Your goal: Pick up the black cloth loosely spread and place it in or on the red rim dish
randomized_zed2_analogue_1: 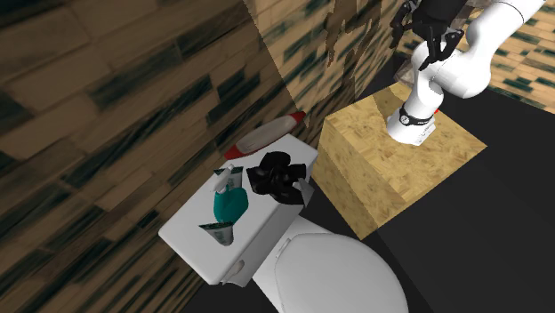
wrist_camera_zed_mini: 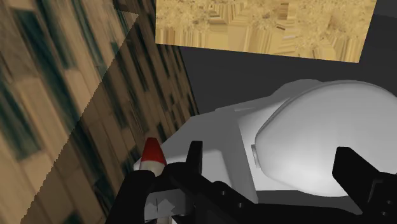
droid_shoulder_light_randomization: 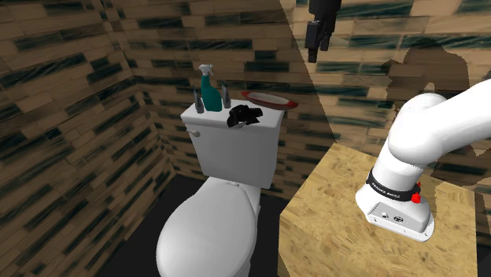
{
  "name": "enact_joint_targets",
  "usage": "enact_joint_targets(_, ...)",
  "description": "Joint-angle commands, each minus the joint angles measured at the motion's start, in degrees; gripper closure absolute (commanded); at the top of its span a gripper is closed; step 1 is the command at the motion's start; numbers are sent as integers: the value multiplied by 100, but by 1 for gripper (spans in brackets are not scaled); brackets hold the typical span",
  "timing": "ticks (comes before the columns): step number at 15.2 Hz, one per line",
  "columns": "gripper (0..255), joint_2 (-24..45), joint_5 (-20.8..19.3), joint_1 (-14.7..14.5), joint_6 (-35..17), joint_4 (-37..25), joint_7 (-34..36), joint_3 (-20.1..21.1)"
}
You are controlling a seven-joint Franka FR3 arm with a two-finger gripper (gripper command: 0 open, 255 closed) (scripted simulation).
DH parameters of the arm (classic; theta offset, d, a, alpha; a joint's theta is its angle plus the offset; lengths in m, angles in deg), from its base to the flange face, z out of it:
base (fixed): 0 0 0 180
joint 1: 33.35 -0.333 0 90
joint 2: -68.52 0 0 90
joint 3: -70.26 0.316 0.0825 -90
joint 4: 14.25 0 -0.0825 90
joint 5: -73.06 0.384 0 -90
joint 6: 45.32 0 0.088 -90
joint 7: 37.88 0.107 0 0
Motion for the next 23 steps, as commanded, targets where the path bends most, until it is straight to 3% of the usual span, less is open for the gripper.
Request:
enact_joint_targets(1, 0, 0, 0, 0, 0, 0, 0, 0)
enact_joint_targets(12, 0, 2103, 326, 360, -1483, -209, 1229, 294)
enact_joint_targets(23, 0, 4501, 442, 601, -2490, -1238, 2297, 348)
